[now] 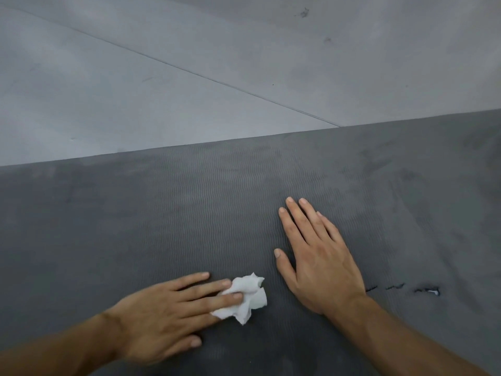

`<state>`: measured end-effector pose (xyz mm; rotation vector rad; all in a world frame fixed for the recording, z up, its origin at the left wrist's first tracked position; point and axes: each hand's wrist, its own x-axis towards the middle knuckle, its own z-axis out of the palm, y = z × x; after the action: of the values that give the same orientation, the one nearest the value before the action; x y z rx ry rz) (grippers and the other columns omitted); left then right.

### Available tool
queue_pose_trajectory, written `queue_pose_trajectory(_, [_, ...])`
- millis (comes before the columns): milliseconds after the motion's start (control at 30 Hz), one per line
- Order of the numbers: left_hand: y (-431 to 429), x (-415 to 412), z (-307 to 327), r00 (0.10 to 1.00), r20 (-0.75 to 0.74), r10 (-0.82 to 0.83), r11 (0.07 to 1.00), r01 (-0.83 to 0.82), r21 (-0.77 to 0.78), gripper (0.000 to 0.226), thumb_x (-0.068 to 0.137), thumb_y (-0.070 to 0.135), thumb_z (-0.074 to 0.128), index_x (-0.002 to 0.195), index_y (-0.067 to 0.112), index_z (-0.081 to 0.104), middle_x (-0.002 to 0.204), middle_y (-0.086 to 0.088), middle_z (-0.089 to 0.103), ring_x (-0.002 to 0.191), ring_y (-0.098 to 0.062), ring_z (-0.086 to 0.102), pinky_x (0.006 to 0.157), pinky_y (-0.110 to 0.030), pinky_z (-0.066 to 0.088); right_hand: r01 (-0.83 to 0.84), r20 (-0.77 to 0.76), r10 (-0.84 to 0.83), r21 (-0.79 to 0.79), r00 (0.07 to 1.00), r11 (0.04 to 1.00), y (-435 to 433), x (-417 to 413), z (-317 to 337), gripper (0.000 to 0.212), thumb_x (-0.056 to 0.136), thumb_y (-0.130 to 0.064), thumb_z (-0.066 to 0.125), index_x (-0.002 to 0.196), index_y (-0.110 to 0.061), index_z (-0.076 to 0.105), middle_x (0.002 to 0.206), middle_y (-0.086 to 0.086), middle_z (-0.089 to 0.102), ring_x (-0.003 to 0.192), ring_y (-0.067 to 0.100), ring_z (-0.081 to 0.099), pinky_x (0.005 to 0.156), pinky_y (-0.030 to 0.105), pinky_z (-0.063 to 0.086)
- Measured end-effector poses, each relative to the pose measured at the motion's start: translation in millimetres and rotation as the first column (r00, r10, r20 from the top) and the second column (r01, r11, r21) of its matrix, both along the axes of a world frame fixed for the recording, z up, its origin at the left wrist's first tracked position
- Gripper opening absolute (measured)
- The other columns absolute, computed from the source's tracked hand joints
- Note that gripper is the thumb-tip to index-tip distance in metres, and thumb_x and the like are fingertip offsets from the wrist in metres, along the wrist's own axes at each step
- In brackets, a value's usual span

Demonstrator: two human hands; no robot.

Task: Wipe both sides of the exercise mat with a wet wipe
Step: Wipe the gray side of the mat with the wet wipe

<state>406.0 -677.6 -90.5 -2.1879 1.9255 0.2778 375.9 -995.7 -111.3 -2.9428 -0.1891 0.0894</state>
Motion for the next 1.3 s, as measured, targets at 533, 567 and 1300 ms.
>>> queue_pose_trajectory(533, [24,142,-14,0.556,-0.167,0.814,0.541,-0.831,-0.128,0.064,0.103,0.058,0.012,0.162,0.036,0.0,0.17,0.016,-0.009,0.155,0.002,-0.012,0.127,-0.028,-0.004,-0.005,-0.002,0.005,-0.006,1.0,1.0,0,1,-1,0.07,0.105,-0.051,0.033,0.164,-0.014,0.027,0.173,0.003,0.017,0.16,0.019,0.008,0.128,0.043,0.018])
queue_pose_trajectory(567, [22,134,-14,0.597,-0.151,0.788,0.582,-0.802,-0.135,0.065,0.105,0.056,0.012,0.164,0.033,-0.001,0.172,0.011,-0.006,0.157,-0.003,-0.01,0.128,-0.029,-0.004,-0.003,-0.001,0.003,-0.006,1.0,1.0,0,0,-1,0.07,0.105,-0.051,0.033,0.163,-0.014,0.027,0.173,0.004,0.017,0.16,0.019,0.008,0.128,0.043,0.018])
queue_pose_trajectory(1300, [-20,132,-6,0.929,-0.105,0.355,0.934,-0.358,-0.014,0.064,0.111,0.047,0.019,0.166,0.023,-0.002,0.174,0.002,-0.004,0.16,-0.017,-0.004,0.128,-0.033,0.0,-0.005,-0.017,0.005,-0.009,1.0,1.0,1,1,2,0.071,0.104,-0.051,0.032,0.164,-0.014,0.026,0.173,0.003,0.016,0.16,0.019,0.007,0.129,0.043,0.018])
